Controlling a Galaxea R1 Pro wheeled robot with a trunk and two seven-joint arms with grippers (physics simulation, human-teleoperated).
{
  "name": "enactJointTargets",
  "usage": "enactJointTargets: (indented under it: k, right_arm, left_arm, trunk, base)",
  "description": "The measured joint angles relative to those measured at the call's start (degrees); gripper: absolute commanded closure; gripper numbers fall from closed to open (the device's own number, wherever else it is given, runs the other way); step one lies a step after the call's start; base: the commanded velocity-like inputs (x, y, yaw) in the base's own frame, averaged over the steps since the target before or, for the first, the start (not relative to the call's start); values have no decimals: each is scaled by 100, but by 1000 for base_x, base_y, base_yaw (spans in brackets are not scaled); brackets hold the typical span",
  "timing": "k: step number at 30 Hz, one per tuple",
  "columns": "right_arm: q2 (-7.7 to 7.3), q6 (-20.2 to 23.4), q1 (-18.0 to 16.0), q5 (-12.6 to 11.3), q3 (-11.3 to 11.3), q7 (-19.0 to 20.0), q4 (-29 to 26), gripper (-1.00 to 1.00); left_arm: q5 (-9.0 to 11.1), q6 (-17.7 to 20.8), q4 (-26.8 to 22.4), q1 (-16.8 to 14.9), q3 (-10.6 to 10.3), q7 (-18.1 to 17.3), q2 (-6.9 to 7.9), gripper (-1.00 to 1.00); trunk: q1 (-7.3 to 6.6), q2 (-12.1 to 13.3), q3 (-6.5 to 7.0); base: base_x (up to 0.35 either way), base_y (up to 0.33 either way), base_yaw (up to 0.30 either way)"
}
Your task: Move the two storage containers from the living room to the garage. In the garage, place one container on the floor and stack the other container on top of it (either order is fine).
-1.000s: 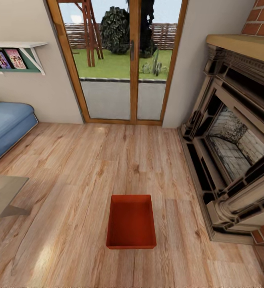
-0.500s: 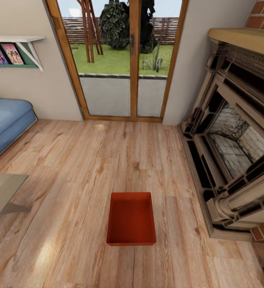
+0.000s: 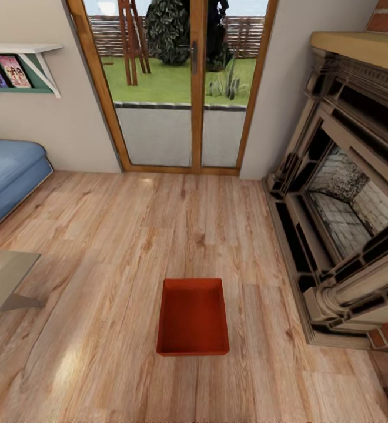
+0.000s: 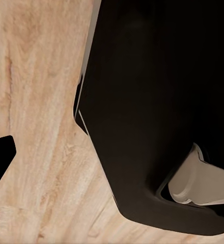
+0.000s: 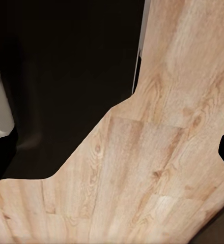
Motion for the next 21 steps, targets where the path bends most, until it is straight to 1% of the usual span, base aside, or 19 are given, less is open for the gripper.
enactJointTargets:
  k: [21]
  right_arm:
    - [-8,-20,0,20,11,7,0,-100]
  left_arm:
    - [0,2,0,0,1,2,0,-100]
  trunk:
    - [0,0,-193]
  base:
    - [0,0,0]
